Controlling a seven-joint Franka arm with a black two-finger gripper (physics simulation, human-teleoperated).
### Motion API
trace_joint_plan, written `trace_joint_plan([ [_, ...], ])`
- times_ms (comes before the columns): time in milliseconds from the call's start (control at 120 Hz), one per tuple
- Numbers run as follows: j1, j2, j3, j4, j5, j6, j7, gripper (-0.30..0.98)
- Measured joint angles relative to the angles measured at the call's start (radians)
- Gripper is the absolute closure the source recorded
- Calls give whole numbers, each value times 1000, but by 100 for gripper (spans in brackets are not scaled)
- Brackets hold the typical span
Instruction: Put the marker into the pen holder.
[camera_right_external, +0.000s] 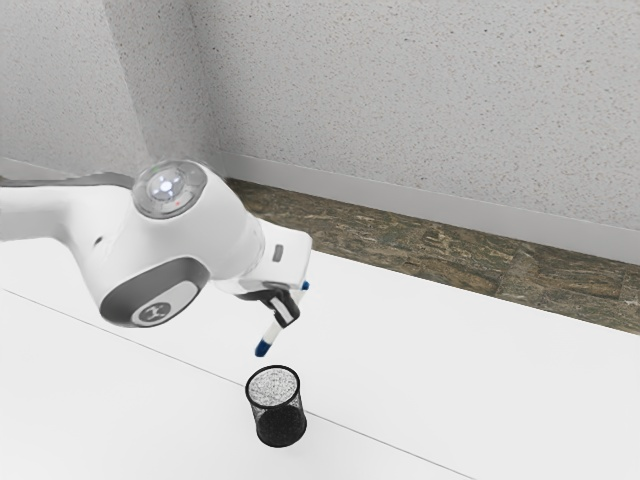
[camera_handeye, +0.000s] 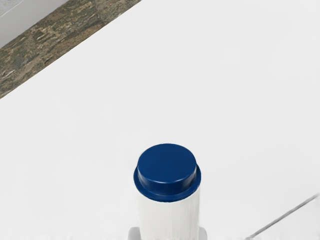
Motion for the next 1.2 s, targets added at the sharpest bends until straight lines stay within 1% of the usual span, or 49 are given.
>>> trace_joint_plan([
  [175,2,-43,-57,-70,-9,21,-149,79],
  [408,23,15,-78,-87,-10,38,-299,79],
  [442,25,19,-79,-86,6,40,-316,79],
  [608,75,79,-78,-78,142,79,-385,79],
  [675,82,91,-78,-77,180,95,-407,79],
  [808,85,102,-79,-76,215,117,-447,79],
  [967,88,113,-98,-80,230,128,-496,79],
  [1125,92,108,-102,-80,221,127,-522,44],
  [1200,93,102,-102,-80,219,126,-530,31],
])
